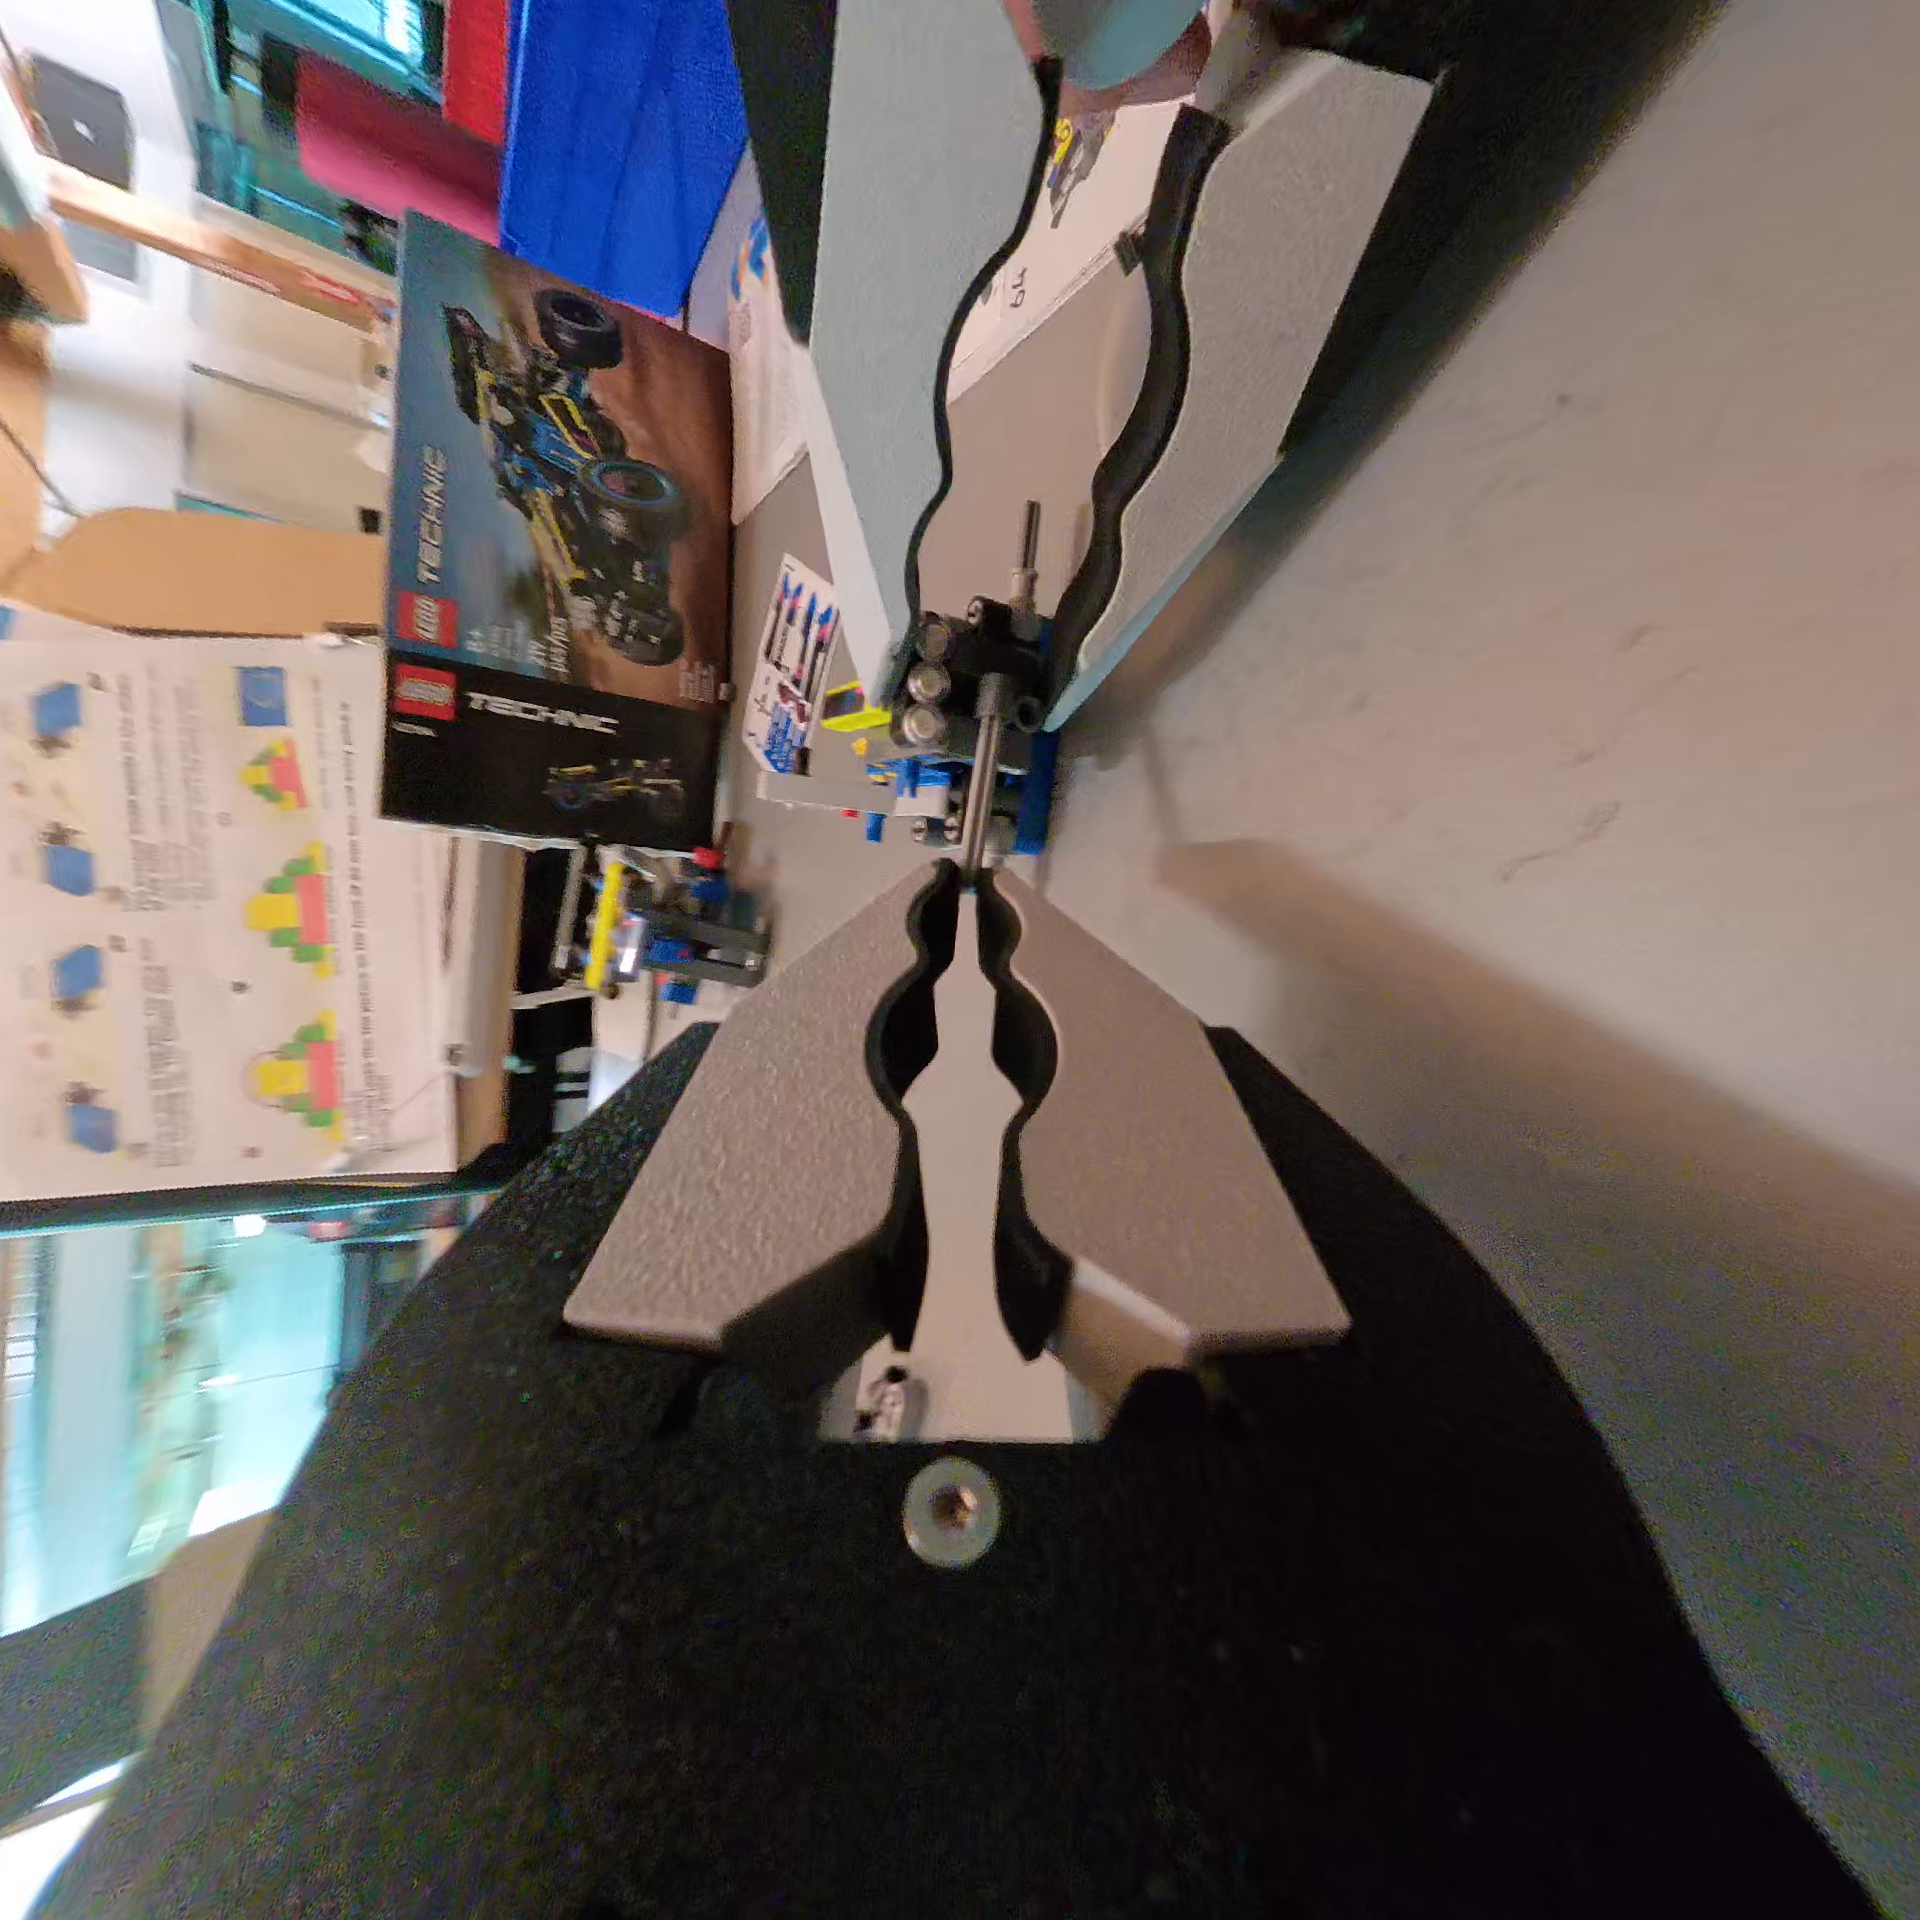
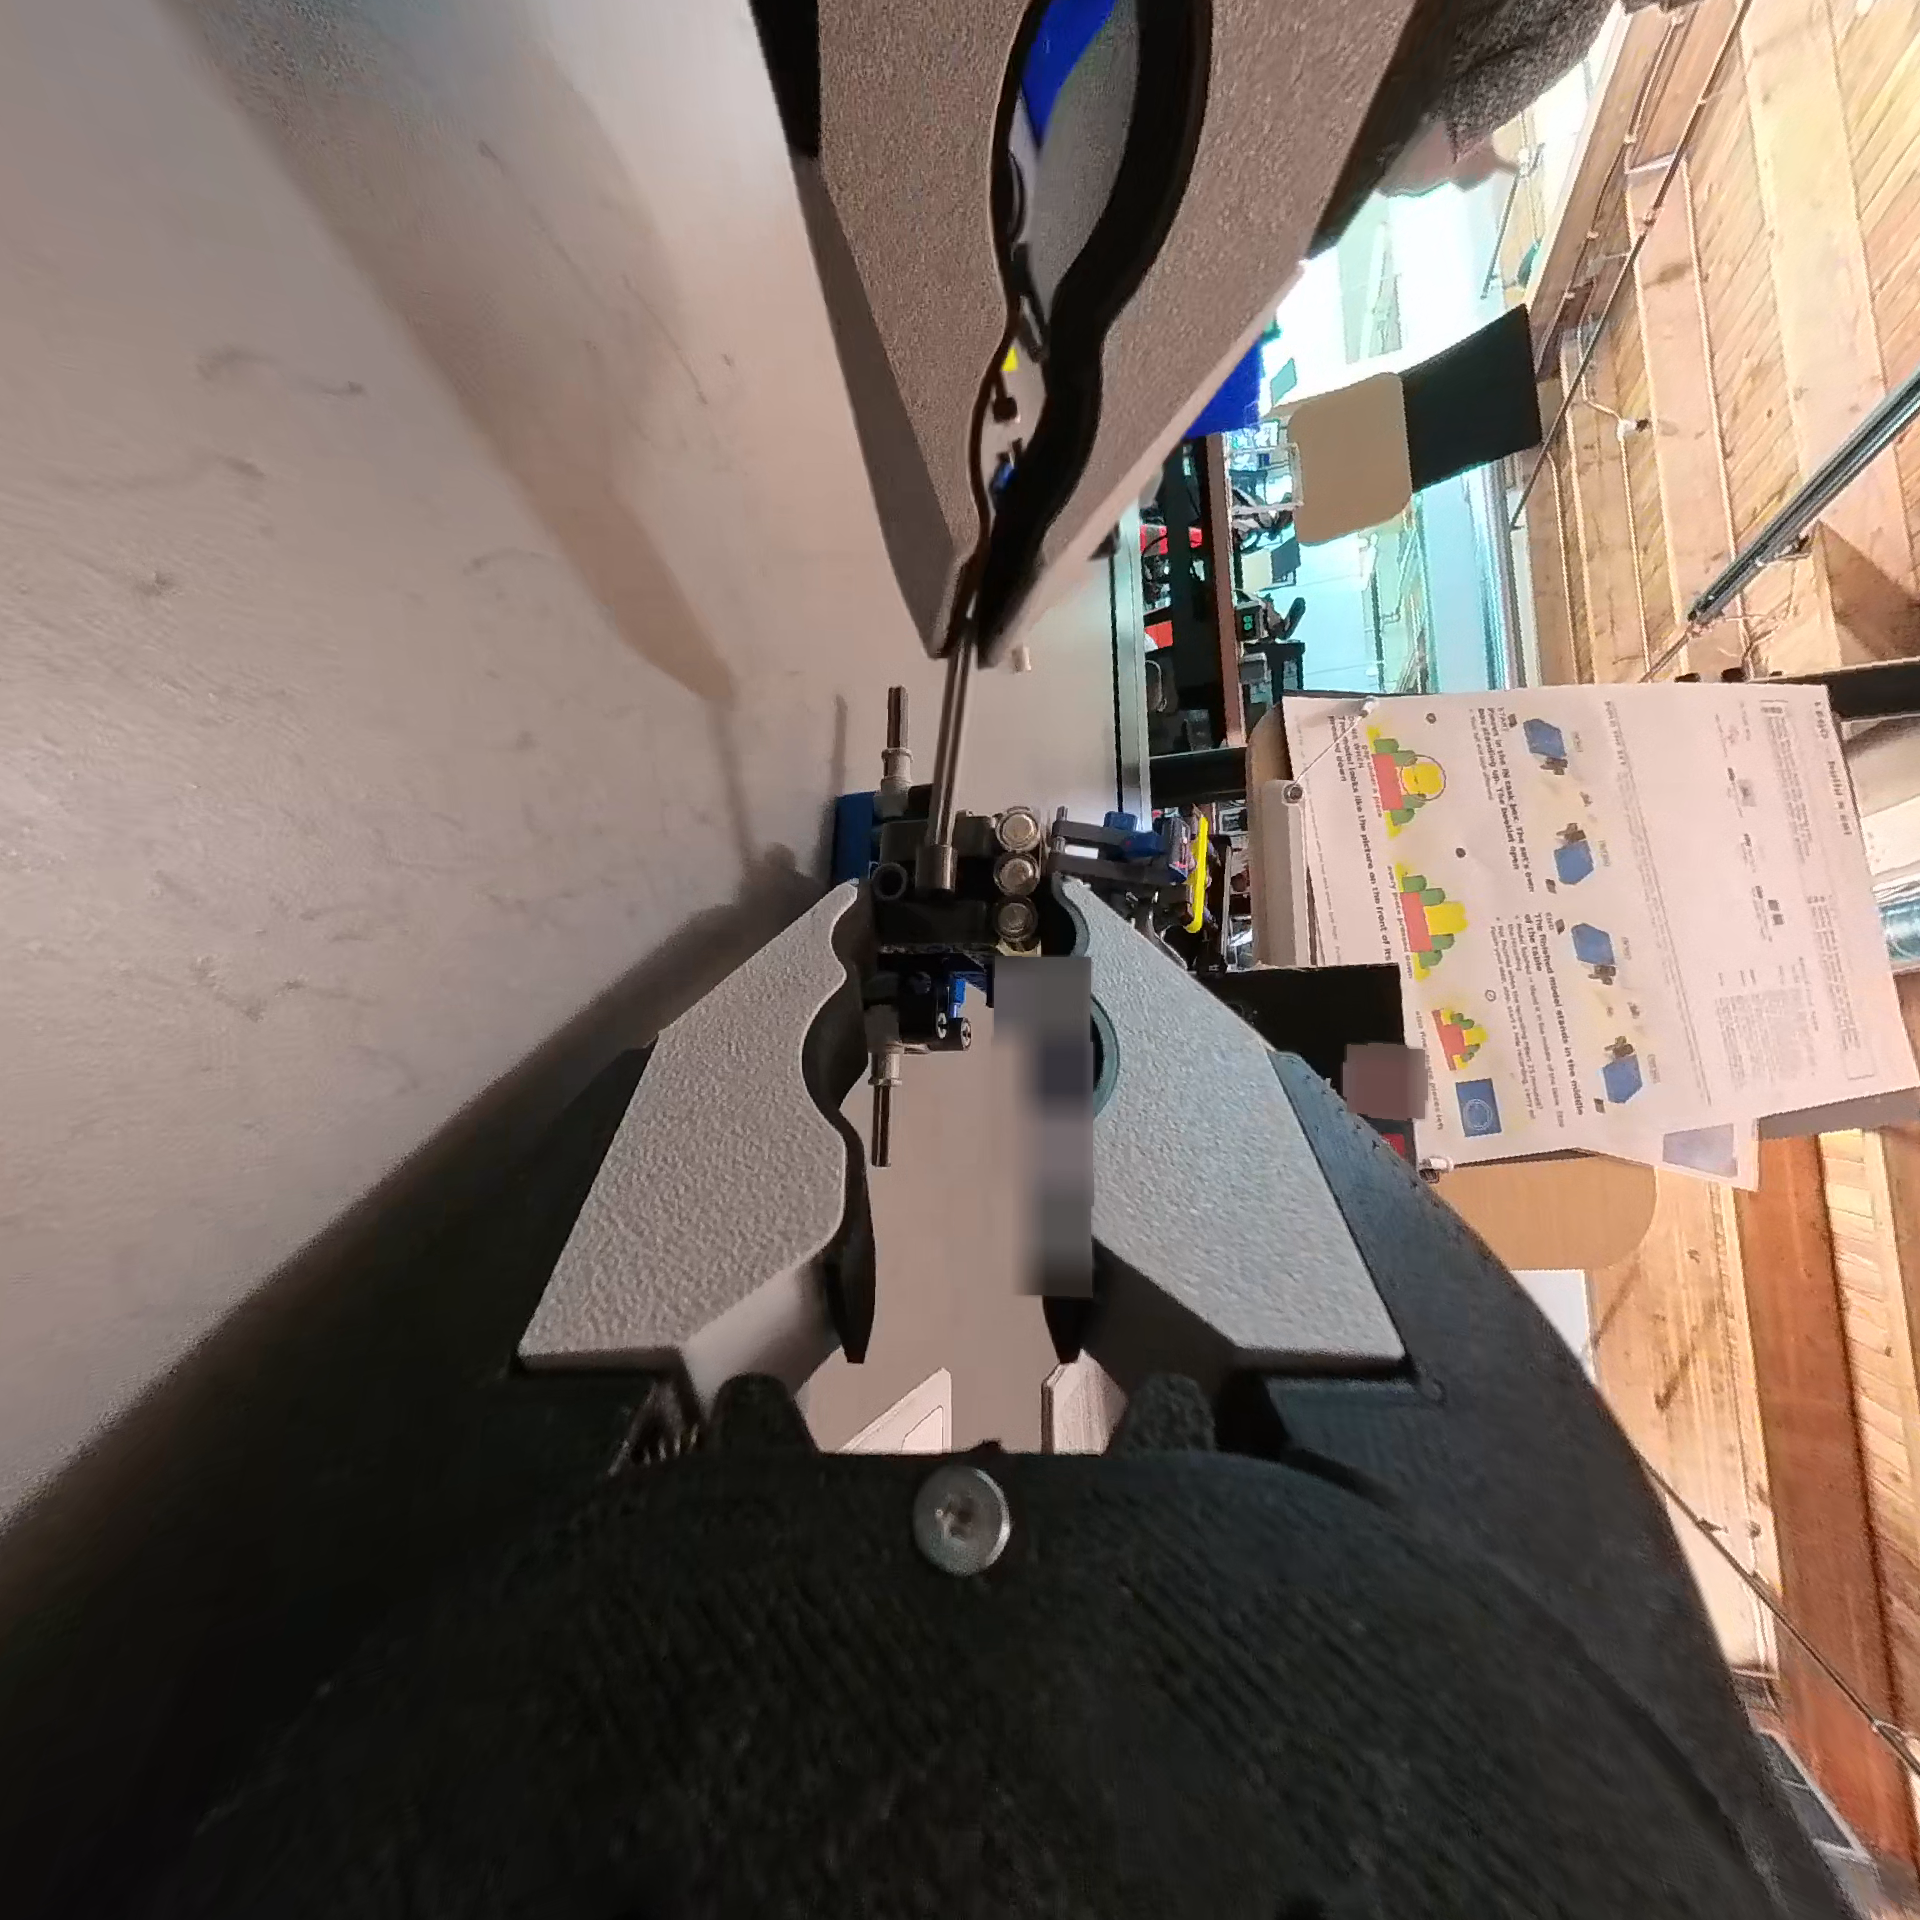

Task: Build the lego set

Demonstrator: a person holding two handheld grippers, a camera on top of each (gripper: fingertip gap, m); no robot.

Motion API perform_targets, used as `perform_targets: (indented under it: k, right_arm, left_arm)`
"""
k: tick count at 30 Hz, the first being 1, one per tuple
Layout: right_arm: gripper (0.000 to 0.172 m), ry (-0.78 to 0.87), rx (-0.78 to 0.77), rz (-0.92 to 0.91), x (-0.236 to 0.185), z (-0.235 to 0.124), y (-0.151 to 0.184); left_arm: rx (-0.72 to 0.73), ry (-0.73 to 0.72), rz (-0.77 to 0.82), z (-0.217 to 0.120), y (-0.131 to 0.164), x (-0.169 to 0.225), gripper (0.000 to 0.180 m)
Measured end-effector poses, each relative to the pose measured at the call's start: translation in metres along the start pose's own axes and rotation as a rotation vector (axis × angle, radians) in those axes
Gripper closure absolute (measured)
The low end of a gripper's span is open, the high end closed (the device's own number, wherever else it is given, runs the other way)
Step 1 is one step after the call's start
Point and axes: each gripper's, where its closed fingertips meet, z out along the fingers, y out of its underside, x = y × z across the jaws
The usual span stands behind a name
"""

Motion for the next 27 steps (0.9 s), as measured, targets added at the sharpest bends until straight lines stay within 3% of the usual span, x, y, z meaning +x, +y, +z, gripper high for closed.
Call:
perform_targets:
  k: [9,15,20,23,27]
  right_arm:
    - [0.142,-0.012,0.059,0.068,0.002,-0.002,-0.001]
    - [0.142,-0.017,0.074,0.077,0.002,-0.002,-0.002]
    - [0.142,-0.008,0.05,0.039,0.001,0.0,0.0]
    - [0.142,0.002,0.029,-0.006,0.0,0.001,0.0]
    - [0.142,0.001,0.034,0.003,0.001,0.0,-0.001]
  left_arm:
    - [0.153,0.073,-0.115,0.002,-0.001,-0.003,0.18]
    - [0.118,0.117,-0.16,0.008,0.006,0.002,0.18]
    - [0.103,0.109,-0.097,0.007,0.007,0.006,0.18]
    - [0.034,0.188,-0.065,0.005,0.019,0.019,0.18]
    - [0.048,0.373,-0.206,-0.001,0.02,0.036,0.18]
